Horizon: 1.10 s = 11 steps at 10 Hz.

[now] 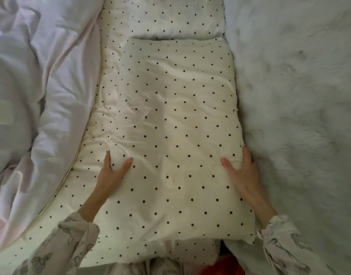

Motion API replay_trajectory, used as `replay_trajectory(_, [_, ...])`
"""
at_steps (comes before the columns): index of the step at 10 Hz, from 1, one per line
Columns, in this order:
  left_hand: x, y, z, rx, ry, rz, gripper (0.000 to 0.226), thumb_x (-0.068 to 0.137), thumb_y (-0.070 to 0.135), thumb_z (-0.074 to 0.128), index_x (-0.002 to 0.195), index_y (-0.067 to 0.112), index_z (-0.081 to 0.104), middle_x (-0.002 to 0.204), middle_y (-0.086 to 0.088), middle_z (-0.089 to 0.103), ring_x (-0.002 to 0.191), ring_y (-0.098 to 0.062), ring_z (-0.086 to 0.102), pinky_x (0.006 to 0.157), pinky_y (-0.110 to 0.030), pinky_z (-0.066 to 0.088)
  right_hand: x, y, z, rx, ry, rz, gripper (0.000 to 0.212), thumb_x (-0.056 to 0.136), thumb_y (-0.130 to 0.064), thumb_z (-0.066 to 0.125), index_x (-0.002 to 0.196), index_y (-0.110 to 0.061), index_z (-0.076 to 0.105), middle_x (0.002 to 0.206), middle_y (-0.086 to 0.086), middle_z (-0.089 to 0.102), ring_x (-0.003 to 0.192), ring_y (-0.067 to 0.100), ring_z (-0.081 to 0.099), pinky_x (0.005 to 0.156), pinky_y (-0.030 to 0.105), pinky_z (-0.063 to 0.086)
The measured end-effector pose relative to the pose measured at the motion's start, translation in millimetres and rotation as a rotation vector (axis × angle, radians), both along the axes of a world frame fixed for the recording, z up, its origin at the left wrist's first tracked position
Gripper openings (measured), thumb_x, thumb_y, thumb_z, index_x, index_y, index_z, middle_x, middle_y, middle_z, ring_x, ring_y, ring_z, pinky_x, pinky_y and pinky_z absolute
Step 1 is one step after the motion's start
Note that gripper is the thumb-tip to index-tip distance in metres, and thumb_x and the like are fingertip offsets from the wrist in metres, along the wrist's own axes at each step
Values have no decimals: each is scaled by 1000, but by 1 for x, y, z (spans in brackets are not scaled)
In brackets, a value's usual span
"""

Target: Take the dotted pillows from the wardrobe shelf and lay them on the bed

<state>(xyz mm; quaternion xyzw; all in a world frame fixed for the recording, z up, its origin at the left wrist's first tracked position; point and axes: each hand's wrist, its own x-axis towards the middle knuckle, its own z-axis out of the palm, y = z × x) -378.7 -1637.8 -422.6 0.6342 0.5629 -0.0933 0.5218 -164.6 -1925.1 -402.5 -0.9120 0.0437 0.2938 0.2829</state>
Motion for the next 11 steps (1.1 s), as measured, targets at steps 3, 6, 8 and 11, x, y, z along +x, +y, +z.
replay_trajectory(3, [13, -15, -21, -38, 184, -121, 91, 82, 62, 47, 146, 28, -9, 148, -23, 20, 132, -43, 28, 108, -52, 28, -8, -4, -22, -75, -20, -86, 84, 72, -63, 55, 139, -22, 25, 138, 12, 41, 122, 32, 41, 100, 49, 36])
replay_trajectory(6, [5, -18, -14, -62, 109, -248, 112, 65, 73, 51, 143, 30, -17, 150, -17, 21, 132, -38, 32, 107, -53, 31, -7, -11, -13, -105, -146, -115, 74, 75, -54, 60, 134, -18, 36, 131, 17, 45, 118, 33, 43, 95, 45, 37])
replay_trajectory(8, [19, -27, -8, 360, 163, -538, 89, 84, 57, 47, 143, 34, -15, 156, -4, -16, 142, -35, -7, 110, -61, 10, -41, 5, -9, -277, -221, 245, 66, 90, -48, 40, 144, -28, 10, 152, 14, 10, 137, 34, 14, 106, 54, 22])
replay_trajectory(11, [24, -60, -19, 504, 263, -1011, 102, 66, 81, 40, 129, 45, -32, 141, 4, -44, 135, -31, -33, 103, -71, 6, -41, 25, 16, -313, 109, 269, 79, 88, -54, 43, 147, -26, -2, 155, 12, -15, 141, 32, -11, 111, 58, 10])
